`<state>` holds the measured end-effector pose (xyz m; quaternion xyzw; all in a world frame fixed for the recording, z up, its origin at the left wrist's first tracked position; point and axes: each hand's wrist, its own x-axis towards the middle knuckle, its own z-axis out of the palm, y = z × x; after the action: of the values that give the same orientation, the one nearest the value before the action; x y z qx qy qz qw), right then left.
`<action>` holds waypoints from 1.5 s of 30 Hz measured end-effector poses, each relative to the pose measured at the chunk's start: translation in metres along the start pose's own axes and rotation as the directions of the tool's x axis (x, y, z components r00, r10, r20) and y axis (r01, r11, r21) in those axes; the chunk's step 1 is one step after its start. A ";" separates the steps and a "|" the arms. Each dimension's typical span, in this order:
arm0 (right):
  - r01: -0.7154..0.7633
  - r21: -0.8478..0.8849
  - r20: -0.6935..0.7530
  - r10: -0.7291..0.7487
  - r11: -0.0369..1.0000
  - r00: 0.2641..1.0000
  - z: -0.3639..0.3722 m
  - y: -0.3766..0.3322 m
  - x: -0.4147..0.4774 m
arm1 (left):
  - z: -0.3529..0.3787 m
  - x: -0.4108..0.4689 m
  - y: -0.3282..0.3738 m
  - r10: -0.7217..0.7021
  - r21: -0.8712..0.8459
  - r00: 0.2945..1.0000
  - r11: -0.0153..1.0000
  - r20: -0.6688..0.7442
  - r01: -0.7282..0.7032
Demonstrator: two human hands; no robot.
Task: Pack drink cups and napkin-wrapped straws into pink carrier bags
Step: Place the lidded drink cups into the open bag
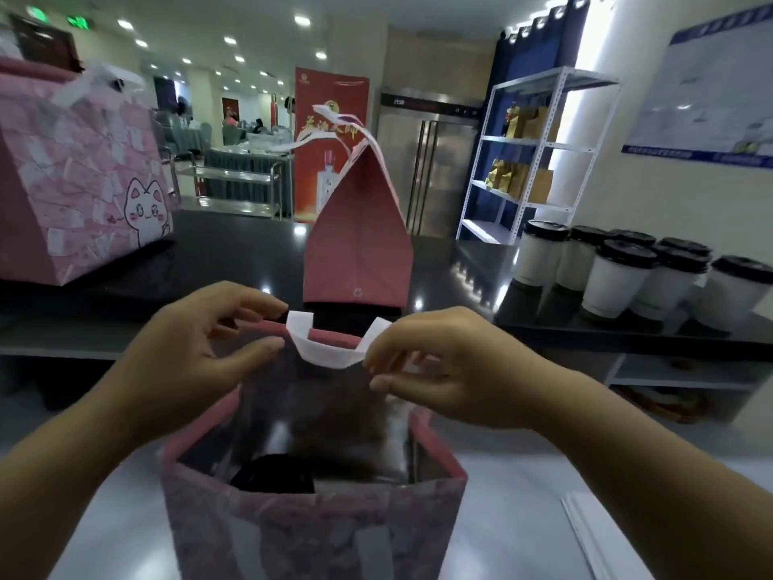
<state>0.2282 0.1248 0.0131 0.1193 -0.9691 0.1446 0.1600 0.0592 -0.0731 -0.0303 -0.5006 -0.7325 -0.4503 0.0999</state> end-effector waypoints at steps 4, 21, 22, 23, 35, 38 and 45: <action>-0.034 0.077 -0.172 0.047 0.996 0.984 -0.034 0.034 -0.033 | 0.033 0.035 0.044 0.034 -0.073 0.999 0.997 -0.005 -0.034; -0.568 -0.028 -0.289 0.538 0.822 0.792 -0.128 0.245 -0.097 | 0.194 0.183 0.112 0.147 0.163 0.958 0.968 0.245 -0.190; -0.585 -0.025 -0.306 0.551 0.811 0.776 -0.133 0.259 -0.091 | 0.199 0.191 0.110 0.144 0.177 0.961 0.966 0.237 -0.189; -0.601 -0.028 -0.327 0.561 0.798 0.760 -0.137 0.270 -0.085 | 0.203 0.198 0.109 0.142 0.187 0.964 0.965 0.226 -0.186; -0.678 -0.482 -0.186 0.692 0.554 0.698 -0.140 0.369 0.008 | 0.231 0.256 0.081 0.097 0.224 0.983 0.966 0.157 -0.131; -0.697 -0.480 -0.088 0.761 0.532 0.642 -0.131 0.381 0.018 | 0.234 0.261 0.076 0.083 0.224 0.983 0.967 0.164 -0.119; -0.719 -0.351 -0.006 0.766 0.601 0.643 -0.129 0.385 0.019 | 0.236 0.257 0.076 0.103 0.215 0.979 0.966 0.177 -0.141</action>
<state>0.1394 0.5203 0.0431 -0.3125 -0.9490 0.0292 0.0314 0.0712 0.2789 0.0300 -0.5657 -0.7526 -0.3139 0.1230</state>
